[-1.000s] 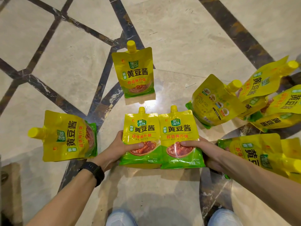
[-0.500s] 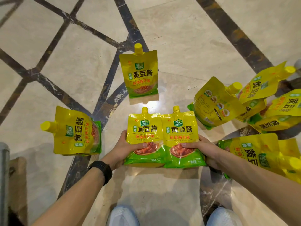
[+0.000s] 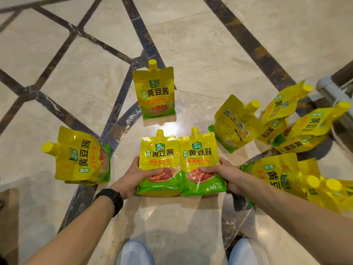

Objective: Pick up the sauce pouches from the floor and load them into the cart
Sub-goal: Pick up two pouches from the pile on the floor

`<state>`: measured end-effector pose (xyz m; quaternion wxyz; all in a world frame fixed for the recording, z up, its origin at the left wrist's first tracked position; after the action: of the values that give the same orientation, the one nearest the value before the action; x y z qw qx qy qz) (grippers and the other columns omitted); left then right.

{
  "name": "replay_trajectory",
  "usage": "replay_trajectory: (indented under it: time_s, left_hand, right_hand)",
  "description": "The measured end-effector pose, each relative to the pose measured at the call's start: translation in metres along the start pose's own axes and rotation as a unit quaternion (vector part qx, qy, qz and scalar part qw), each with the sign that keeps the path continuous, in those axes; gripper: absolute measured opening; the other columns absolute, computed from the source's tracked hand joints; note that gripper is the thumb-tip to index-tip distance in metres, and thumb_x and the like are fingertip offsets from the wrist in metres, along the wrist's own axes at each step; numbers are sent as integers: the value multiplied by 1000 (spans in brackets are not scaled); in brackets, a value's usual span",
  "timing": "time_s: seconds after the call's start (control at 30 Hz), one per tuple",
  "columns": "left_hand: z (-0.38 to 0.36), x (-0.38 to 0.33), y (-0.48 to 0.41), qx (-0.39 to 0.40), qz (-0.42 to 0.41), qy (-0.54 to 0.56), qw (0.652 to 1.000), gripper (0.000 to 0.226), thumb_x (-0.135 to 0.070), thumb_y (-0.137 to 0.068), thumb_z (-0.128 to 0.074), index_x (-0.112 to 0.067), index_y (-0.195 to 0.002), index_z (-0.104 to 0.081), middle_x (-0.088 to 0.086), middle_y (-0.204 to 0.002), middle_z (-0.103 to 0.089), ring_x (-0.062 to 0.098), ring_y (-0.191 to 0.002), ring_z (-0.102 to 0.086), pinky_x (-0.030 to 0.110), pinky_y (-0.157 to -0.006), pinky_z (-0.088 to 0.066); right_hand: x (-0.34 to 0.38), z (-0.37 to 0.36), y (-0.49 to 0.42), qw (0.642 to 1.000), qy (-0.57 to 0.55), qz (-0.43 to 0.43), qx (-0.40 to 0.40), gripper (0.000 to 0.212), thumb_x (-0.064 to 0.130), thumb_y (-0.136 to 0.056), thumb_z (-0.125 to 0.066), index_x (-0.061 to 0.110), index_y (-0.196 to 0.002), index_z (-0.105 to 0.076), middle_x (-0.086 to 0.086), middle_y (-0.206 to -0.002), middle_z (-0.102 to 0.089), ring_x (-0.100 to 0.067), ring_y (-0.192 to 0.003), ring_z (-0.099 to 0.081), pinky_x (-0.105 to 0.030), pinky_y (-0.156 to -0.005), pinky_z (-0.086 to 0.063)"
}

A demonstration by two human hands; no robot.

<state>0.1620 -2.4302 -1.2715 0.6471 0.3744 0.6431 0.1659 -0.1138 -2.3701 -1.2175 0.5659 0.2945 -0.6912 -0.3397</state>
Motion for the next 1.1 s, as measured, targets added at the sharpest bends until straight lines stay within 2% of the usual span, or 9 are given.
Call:
replay_trajectory:
  time_s: [0.2,0.33,0.4,0.47,0.6,0.77,0.87,0.97,1.1]
  left_hand:
    - [-6,-9,12,-17,-10,11,1000,111,-33,-39,-102,-20,-135,-48,9,-122,-71,29,-107,-71,50,-90,-57]
    - [-13,-27,27,-36,-40,28,998,121,-42,-21,-102,-20,-128,-53,9,-115,-74,27,-103,-72,41,-81,-58]
    - [-16,-45,33,-36,-57,39,997,121,-43,-22,-102,-19,-130,-54,8,-115,-74,27,-104,-72,41,-84,-57]
    - [-21,-67,42,-30,-71,50,996,119,-42,-25,-102,-18,-131,-55,8,-115,-75,28,-105,-72,44,-87,-57]
    - [-30,-127,77,-36,-107,62,992,119,-44,-26,-102,-22,-133,-55,6,-117,-74,29,-109,-70,50,-96,-53]
    - [-47,-210,150,-53,-136,77,986,118,-44,-20,-101,-29,-128,-56,3,-113,-76,27,-104,-72,51,-93,-54]
    - [-57,-271,205,-48,-147,78,985,106,-35,-33,-99,-25,-129,-56,6,-113,-75,30,-103,-73,53,-93,-54]
    - [-68,-335,265,-41,-137,60,988,97,-28,-42,-96,-21,-130,-56,10,-115,-74,34,-103,-72,56,-91,-55]
    - [-98,-435,364,-29,-126,31,991,73,-12,-61,-89,-18,-127,-58,8,-107,-77,27,-86,-76,36,-61,-62]
  right_hand:
    - [3,0,5,1000,0,1,-3,46,2,-76,-79,16,-116,-62,-10,-104,-75,-29,-94,-73,-41,-77,-60]
    - [19,0,9,999,10,35,5,52,0,-73,-80,19,-117,-61,-10,-107,-75,-31,-97,-72,-47,-86,-58]
    - [36,0,13,998,16,62,15,58,-1,-72,-80,18,-122,-58,-9,-110,-74,-31,-100,-71,-48,-89,-56]
    - [54,2,20,997,11,75,20,54,-2,-73,-78,13,-122,-59,-11,-110,-74,-32,-100,-71,-46,-89,-56]
    - [104,0,55,995,8,101,18,55,-4,-74,-76,10,-124,-58,-15,-110,-73,-35,-100,-70,-45,-84,-58]
    - [180,-9,145,991,14,129,21,52,-4,-72,-75,13,-119,-60,-13,-104,-75,-30,-92,-73,-39,-73,-60]
    - [231,-18,215,987,20,160,21,46,-6,-75,-72,13,-116,-61,-10,-100,-76,-26,-88,-74,-37,-72,-60]
    - [279,-23,294,986,-6,165,6,36,-8,-78,-70,19,-101,-61,0,-83,-78,-15,-75,-74,-31,-65,-60]
    - [342,-32,415,988,-29,151,-15,38,-4,-77,-73,14,-109,-63,-4,-92,-78,-22,-85,-73,-40,-78,-59]
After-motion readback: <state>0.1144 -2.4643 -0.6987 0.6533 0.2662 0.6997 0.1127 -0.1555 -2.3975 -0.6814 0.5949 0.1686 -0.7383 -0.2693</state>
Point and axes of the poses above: each hand's wrist, its own y-axis away from the middle knuckle, its own z-axis out of the back of the hand, x = y × z, the point moved 8 cm from there along -y, towards the middle knuckle
